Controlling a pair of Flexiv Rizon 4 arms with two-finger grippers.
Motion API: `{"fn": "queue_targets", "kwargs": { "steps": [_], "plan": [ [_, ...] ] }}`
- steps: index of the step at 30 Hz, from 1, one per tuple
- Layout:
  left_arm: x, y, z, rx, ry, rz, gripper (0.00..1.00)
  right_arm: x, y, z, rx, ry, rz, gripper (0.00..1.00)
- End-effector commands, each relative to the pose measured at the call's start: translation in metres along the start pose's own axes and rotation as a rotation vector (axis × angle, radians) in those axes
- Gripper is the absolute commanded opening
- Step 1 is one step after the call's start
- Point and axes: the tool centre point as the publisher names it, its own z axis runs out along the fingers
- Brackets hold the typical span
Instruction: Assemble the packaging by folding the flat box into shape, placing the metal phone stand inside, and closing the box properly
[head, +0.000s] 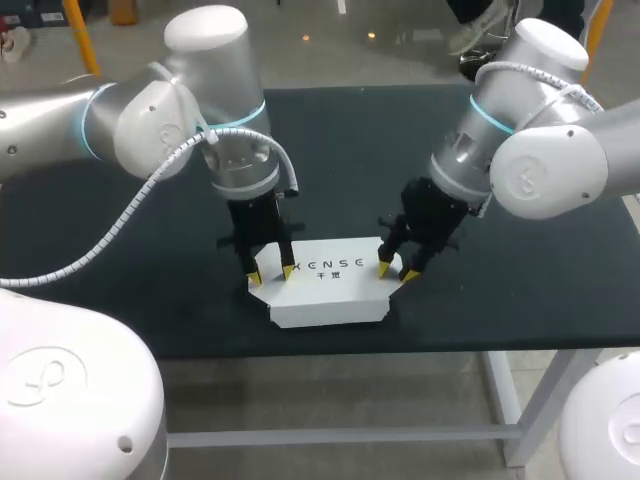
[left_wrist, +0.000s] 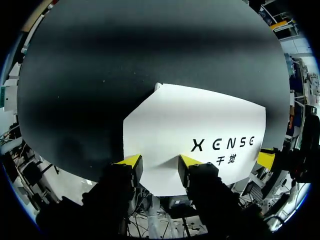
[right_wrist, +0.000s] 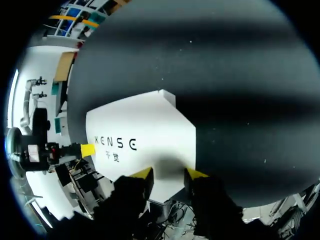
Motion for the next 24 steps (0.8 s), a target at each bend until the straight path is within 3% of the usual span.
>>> {"fn": "queue_targets", "kwargs": {
  "steps": [1,10,13,24],
  "plan": [
    [-0.006,0.007,0.005,0.043,0.019,0.016,0.49,-0.001,-0.001,0.002,-0.002,0.000,0.002,0.45],
    [-0.010,0.009,0.012,0.147,0.063,0.048,0.49,-0.002,0.000,0.002,0.005,0.004,0.006,0.45],
    [-0.010,0.008,0.013,0.157,0.074,0.050,0.52,-0.002,0.001,0.002,0.007,0.008,0.007,0.45],
    [-0.006,0.006,0.015,0.175,0.082,0.069,0.48,-0.001,0.003,0.002,-0.001,0.029,0.005,0.45]
  ]
}}
